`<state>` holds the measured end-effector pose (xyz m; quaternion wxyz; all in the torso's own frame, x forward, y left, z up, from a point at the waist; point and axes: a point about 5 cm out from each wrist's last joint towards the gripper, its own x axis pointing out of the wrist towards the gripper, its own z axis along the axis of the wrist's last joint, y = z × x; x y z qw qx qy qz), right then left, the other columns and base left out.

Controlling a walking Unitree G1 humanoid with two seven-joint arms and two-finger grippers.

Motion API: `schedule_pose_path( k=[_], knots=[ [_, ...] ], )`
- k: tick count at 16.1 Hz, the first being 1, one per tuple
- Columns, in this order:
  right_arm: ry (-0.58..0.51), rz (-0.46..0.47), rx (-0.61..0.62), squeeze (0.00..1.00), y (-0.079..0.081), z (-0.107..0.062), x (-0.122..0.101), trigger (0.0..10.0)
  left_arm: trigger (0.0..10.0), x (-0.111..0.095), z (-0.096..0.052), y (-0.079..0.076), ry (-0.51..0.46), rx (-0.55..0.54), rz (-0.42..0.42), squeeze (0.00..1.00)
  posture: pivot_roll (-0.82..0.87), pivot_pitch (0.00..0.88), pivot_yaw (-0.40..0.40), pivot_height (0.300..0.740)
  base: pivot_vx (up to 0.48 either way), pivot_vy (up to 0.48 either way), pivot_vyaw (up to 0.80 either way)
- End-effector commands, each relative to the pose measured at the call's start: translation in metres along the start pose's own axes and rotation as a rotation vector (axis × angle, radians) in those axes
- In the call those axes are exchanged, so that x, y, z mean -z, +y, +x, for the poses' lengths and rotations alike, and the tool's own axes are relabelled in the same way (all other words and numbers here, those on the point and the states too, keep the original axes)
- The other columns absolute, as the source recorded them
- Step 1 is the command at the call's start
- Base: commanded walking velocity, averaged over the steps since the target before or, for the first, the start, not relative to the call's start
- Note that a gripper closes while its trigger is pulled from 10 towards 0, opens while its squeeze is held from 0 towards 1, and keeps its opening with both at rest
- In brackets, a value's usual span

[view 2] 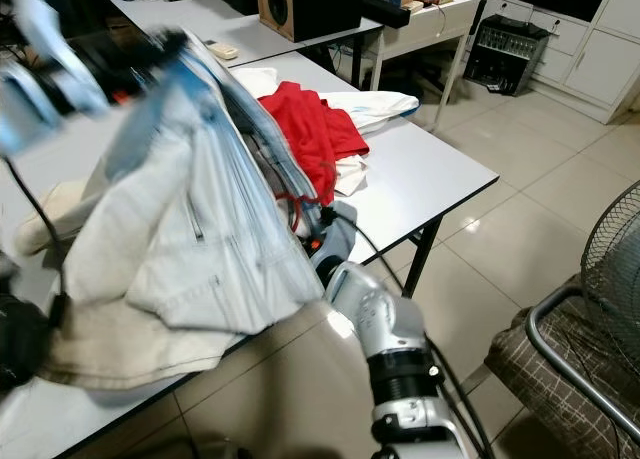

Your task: Hang hanger

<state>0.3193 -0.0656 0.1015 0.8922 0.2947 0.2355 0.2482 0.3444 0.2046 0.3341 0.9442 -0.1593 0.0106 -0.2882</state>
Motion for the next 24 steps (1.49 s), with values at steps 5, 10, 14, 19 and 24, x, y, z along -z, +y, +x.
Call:
schedule_pose_path(
  k=[5, 10, 14, 19, 24],
  knots=[
    [-0.05, -0.098, -0.104, 0.0, 0.02, -0.033, -0.038, 10.0, 0.0, -0.012, -0.049, 0.092, -0.003, -0.443, 0.242, 0.0, -0.03, 0.0, 0.037, 0.727, 0.0, 0.0, 0.0],
    [-0.154, -0.229, -0.323, 0.0, 0.07, -0.075, -0.09, 10.0, 0.0, 0.115, -0.105, 0.159, 0.426, -0.686, 0.253, 0.0, -0.05, 0.0, 0.044, 0.727, 0.0, 0.0, 0.0],
    [-0.244, -0.259, -0.373, 0.0, 0.093, -0.085, -0.118, 10.0, 0.0, 0.211, -0.121, 0.145, 0.64, -0.517, 0.171, 0.0, -0.07, 0.0, 0.039, 0.727, 0.0, 0.0, 0.0],
    [-0.273, -0.275, -0.388, 0.0, 0.102, -0.087, -0.129, 10.0, 0.0, 0.245, -0.106, 0.092, 0.449, -0.293, 0.06, 0.0, -0.07, 0.0, 0.005, 0.727, 0.0, 0.0, 0.0],
    [-0.275, -0.325, -0.49, 0.0, 0.121, -0.089, -0.138, 10.0, 4.9, 0.252, -0.144, 0.062, 0.371, -0.317, 0.037, 0.0, -0.04, 0.0, -0.045, 0.727, 0.0, 0.0, 0.64]
  ],
)
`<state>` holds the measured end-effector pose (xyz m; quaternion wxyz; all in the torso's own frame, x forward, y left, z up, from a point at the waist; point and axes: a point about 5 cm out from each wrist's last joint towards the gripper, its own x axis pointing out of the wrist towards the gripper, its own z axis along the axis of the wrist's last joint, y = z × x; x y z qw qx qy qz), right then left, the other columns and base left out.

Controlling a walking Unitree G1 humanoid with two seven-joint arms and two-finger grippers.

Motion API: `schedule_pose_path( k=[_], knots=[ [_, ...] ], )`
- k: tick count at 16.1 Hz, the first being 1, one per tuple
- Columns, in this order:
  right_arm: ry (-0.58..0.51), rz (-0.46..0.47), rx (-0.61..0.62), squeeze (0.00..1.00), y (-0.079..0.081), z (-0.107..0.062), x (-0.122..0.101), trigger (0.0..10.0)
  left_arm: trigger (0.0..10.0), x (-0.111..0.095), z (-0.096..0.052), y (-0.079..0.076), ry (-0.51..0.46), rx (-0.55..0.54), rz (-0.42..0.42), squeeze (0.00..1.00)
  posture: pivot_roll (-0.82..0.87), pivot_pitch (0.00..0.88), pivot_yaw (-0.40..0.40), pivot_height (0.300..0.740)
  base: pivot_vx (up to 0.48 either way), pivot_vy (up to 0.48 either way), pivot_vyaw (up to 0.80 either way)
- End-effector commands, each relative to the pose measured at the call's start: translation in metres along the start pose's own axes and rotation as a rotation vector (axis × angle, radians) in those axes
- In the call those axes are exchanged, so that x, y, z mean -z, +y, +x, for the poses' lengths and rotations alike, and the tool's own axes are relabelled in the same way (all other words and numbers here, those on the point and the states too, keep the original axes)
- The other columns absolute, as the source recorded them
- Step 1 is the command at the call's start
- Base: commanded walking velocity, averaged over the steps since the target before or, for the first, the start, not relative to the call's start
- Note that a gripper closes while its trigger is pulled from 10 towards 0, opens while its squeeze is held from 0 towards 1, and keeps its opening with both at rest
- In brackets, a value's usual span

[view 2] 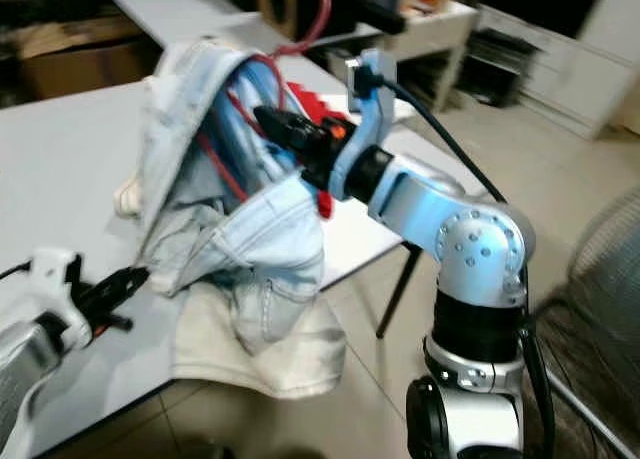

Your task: Hang hanger

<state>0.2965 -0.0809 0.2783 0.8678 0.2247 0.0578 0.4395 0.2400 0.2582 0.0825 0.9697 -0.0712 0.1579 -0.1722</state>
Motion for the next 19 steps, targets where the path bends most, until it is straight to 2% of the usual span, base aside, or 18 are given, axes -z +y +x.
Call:
schedule_pose_path(
  k=[1, 2, 4, 8, 11, 14, 19],
  knots=[
    [-0.111, -0.057, -0.047, 0.0, 0.01, -0.006, -0.023, 10.0, 4.9, 0.02, -0.006, -0.004, 0.087, -0.017, -0.048, 0.0, -0.05, 0.0, -0.044, 0.727, 0.0, 0.0, 0.8],
    [-0.121, -0.063, -0.048, 0.0, 0.01, -0.007, -0.026, 10.0, 10.0, 0.022, -0.006, -0.007, 0.068, -0.027, -0.058, 0.0, -0.05, 0.0, -0.045, 0.727, 0.0, 0.0, 0.8],
    [-0.157, -0.072, -0.063, 0.0, 0.013, -0.007, -0.039, 10.0, 10.0, 0.018, -0.009, -0.013, 0.018, -0.019, -0.067, 0.0, -0.04, 0.0, -0.043, 0.727, 0.0, 0.0, 0.8],
    [-0.193, -0.101, -0.114, 0.0, 0.022, -0.007, -0.058, 10.0, 10.0, 0.023, -0.021, -0.016, 0.04, 0.001, -0.061, 0.0, -0.04, 0.0, -0.038, 0.727, 0.0, 0.0, 0.8],
    [-0.201, -0.108, -0.153, 0.0, 0.03, -0.006, -0.067, 10.0, 10.0, 0.019, -0.027, -0.019, 0.046, 0.051, -0.038, 0.0, -0.03, 0.0, -0.044, 0.727, 0.0, 0.0, 0.8],
    [-0.22, -0.1, -0.196, 0.0, 0.038, -0.005, -0.075, 10.0, 10.0, 0.012, -0.033, -0.015, 0.032, 0.066, -0.029, 0.0, -0.03, 0.0, -0.046, 0.727, 0.0, 0.0, 0.8],
    [-0.236, -0.085, -0.212, 0.0, 0.039, -0.007, -0.081, 10.0, 10.0, 0.003, -0.038, -0.01, 0.022, 0.098, -0.022, 0.0, -0.03, 0.0, -0.039, 0.727, 0.0, 0.0, 0.8]
  ],
)
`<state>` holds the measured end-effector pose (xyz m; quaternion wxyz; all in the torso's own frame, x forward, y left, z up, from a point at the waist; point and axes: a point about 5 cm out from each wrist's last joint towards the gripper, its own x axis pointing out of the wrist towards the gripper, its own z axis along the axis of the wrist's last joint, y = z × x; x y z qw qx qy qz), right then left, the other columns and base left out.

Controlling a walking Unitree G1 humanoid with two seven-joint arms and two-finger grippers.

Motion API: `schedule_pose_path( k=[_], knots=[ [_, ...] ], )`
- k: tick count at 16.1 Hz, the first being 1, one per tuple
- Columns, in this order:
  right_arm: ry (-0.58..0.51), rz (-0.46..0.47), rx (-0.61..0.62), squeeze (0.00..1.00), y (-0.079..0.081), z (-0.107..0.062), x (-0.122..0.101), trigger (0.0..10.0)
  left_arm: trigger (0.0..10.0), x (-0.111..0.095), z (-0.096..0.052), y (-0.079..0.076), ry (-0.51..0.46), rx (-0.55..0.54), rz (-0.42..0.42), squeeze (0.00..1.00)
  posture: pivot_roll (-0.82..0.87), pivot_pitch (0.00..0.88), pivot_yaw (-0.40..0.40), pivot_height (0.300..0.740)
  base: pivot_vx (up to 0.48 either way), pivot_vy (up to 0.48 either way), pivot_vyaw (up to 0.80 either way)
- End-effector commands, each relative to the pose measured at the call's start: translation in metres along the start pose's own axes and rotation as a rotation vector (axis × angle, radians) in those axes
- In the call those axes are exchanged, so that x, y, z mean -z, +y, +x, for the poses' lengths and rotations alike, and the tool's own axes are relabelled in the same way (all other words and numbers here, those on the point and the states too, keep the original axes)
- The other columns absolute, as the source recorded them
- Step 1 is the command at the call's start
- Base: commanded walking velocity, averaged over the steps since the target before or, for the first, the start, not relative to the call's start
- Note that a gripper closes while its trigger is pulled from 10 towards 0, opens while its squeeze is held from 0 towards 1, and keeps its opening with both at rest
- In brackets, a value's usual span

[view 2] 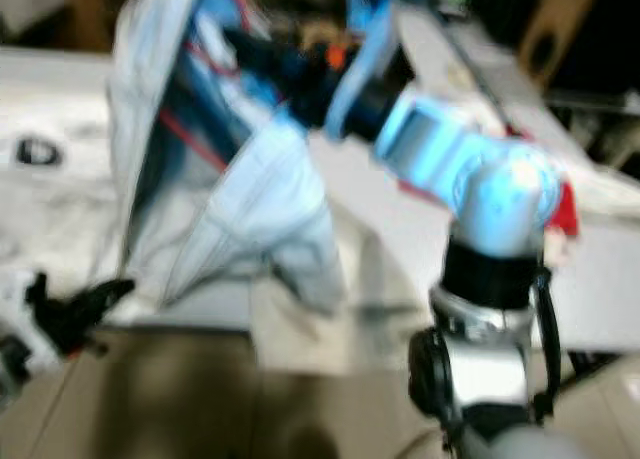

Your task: Hang hanger

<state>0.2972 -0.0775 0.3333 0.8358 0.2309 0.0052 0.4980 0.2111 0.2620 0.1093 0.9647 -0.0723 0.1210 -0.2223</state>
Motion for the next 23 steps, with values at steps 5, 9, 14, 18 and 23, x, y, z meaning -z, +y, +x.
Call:
schedule_pose_path(
  k=[5, 9, 14, 18, 23],
  knots=[
    [-0.169, -0.056, -0.056, 0.0, 0.015, -0.012, -0.036, 10.0, 10.0, 0.019, -0.003, -0.003, 0.093, 0.013, -0.058, 0.0, -0.03, 0.0, -0.036, 0.727, 0.0, 0.0, 0.8],
    [-0.172, -0.056, -0.066, 0.0, 0.017, -0.012, -0.037, 10.0, 10.0, 0.019, -0.003, -0.003, 0.096, 0.018, -0.061, 0.0, -0.03, 0.0, -0.035, 0.727, 0.0, 0.0, 0.8],
    [-0.173, -0.031, -0.051, 0.0, 0.017, -0.012, -0.036, 10.0, 10.0, 0.019, -0.01, 0.001, 0.106, -0.001, -0.069, 0.0, -0.02, 0.0, -0.031, 0.727, 0.0, 0.0, 0.8],
    [-0.157, 0.044, -0.062, 0.0, 0.016, -0.011, -0.028, 10.0, 10.0, 0.014, -0.022, 0.008, 0.109, -0.019, -0.07, 1.0, 0.0, 0.0, -0.032, 0.727, 0.0, 0.0, 0.8],
    [0.001, 0.003, 0.12, 0.0, -0.013, -0.016, 0.028, 10.0, 10.0, 0.002, -0.037, 0.012, 0.103, 0.01, -0.083, 1.0, 0.02, 0.0, -0.036, 0.727, 0.0, 0.0, 0.68]
  ],
)
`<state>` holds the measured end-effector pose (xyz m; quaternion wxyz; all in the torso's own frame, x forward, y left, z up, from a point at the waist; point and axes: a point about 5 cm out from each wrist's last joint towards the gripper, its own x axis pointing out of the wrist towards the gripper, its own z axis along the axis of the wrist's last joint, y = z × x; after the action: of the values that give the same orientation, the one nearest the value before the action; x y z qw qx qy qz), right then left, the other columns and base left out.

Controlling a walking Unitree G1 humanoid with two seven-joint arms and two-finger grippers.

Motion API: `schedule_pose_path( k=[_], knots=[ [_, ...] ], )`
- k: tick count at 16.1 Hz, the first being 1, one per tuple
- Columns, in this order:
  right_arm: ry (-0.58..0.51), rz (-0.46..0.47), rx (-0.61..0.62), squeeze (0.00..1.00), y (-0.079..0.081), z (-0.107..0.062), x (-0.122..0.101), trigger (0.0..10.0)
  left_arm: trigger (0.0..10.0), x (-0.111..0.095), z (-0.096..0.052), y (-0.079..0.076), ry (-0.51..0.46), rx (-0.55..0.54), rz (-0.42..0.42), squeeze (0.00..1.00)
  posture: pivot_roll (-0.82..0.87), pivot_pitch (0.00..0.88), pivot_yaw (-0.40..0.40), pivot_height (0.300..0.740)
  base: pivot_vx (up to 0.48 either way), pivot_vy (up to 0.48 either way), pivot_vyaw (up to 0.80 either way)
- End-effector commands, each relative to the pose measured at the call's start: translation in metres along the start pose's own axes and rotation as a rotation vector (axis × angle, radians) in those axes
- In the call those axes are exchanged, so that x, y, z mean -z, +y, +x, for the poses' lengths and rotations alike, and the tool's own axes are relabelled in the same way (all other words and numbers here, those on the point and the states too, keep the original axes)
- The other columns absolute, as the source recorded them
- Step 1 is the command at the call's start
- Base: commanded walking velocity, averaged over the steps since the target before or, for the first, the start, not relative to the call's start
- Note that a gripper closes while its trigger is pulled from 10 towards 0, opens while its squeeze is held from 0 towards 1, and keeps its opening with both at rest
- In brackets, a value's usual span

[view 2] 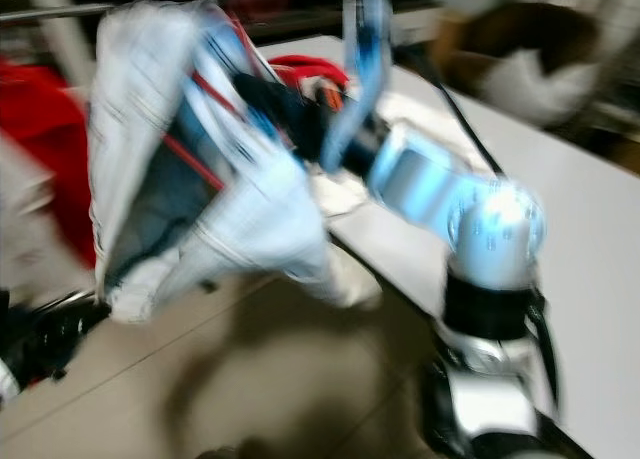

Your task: Hang hanger

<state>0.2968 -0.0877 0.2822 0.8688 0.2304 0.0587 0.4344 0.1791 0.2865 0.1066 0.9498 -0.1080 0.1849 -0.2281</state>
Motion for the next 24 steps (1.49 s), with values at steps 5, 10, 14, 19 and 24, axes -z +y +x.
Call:
schedule_pose_path(
  k=[5, 10, 14, 19, 24],
  knots=[
    [0.099, -0.078, 0.279, 0.0, -0.055, -0.003, 0.069, 10.0, 10.0, -0.008, -0.008, -0.005, 0.01, 0.018, 0.027, 1.0, 0.02, 0.0, -0.046, 0.727, 0.0, 0.0, 0.79],
    [0.144, -0.125, 0.347, 0.0, -0.076, -0.011, 0.121, 10.0, 10.0, -0.035, 0.016, -0.018, -0.109, 0.054, 0.099, 1.0, 0.02, 0.0, -0.039, 0.727, 0.0, 0.0, 0.8],
    [0.016, -0.096, 0.399, 0.0, -0.078, -0.021, 0.122, 10.0, 10.0, -0.058, 0.047, -0.034, -0.182, -0.051, 0.223, 0.0, 0.03, 0.0, -0.062, 0.727, 0.0, 0.0, 0.8],
    [-0.05, -0.203, 0.604, 0.0, -0.084, -0.04, 0.131, 10.0, 10.0, -0.071, 0.074, -0.054, -0.275, -0.155, 0.244, 0.0, -0.01, 0.0, -0.039, 0.727, 0.0, 0.0, 0.16],
    [-0.118, -0.228, 0.612, 0.0, -0.084, -0.046, 0.132, 10.0, 10.0, -0.061, 0.087, -0.054, -0.275, -0.256, 0.245, 0.0, -0.01, 0.0, -0.017, 0.727, 0.107, 0.0, 0.0]
  ],
)
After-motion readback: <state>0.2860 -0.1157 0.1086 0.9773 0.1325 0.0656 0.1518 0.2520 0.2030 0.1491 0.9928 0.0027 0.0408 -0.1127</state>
